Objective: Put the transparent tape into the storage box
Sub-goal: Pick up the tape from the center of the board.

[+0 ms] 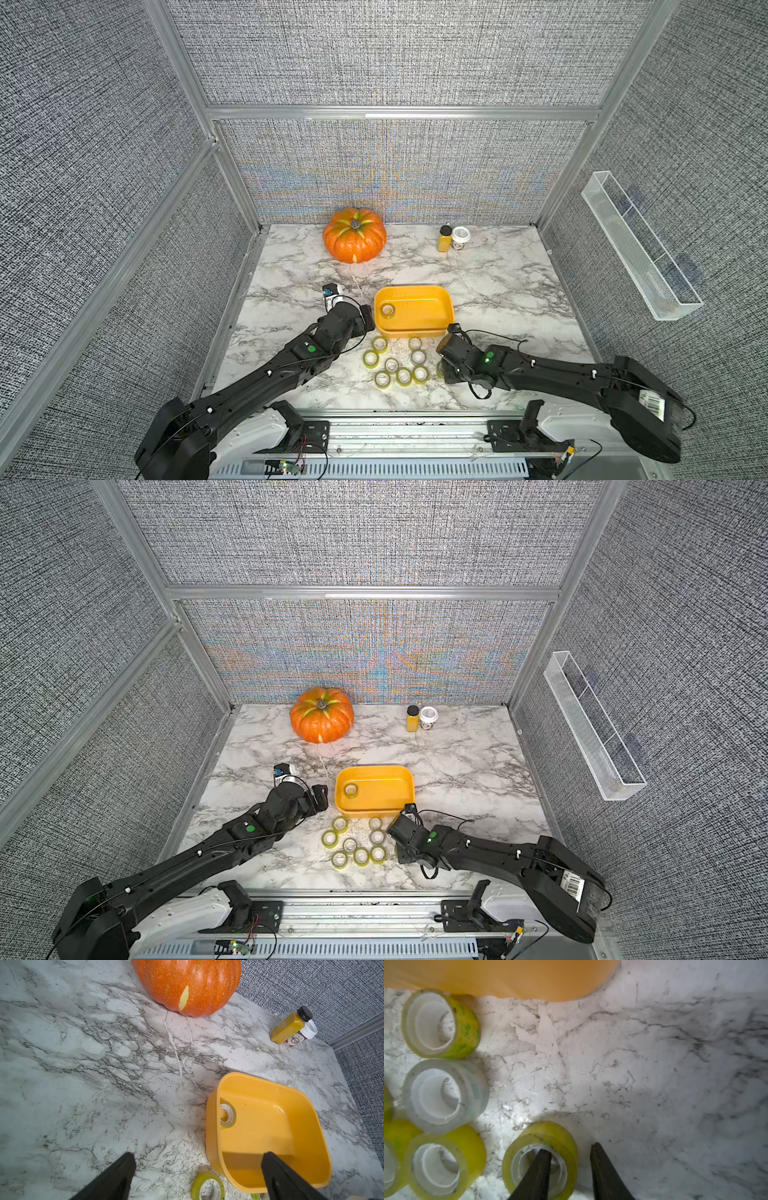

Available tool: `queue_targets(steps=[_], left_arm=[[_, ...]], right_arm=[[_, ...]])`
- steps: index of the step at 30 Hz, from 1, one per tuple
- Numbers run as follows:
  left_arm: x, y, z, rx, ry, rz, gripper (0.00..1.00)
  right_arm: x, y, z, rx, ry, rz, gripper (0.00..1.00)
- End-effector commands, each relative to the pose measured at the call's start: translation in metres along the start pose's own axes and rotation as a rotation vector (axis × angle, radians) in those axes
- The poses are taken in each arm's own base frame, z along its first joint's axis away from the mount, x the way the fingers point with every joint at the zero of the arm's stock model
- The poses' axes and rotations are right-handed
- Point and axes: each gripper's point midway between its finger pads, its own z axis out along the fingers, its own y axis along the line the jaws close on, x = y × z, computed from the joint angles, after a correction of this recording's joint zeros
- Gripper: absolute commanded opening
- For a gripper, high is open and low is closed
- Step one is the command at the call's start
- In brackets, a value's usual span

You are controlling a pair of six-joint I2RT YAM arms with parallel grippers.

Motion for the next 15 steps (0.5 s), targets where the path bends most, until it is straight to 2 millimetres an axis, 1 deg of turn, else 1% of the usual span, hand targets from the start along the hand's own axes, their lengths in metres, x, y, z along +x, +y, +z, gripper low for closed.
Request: queue_targets(steps=[1, 4, 9, 13, 15], left_arm=[[0.001, 0.004, -0.003, 0.002, -0.009, -0.014, 1.00], [-0.001, 0.005, -0.006, 0.005, -0.024, -0.023, 1.00], [-0.008, 0.004, -0.011, 0.005, -0.043, -0.014, 1.00], [-0.011, 0.003, -0.014, 0.007, -0.051, -0.015, 1.00], [-0.010, 0.004, -0.014, 0.008, -0.047, -0.014, 1.00]], right_arm=[[0.009, -0.014, -0.002, 0.045, 0.022, 0.009, 0.36], [0.007, -0.013, -0.005, 0.035, 0.011, 0.012, 0.32], [0.002, -0.015, -0.010, 0.033, -0.017, 0.021, 0.19], [-0.006, -0.011, -0.021, 0.008, -0.049, 0.026, 0.08], [-0.011, -0.008, -0.026, -0.011, -0.069, 0.024, 0.04]])
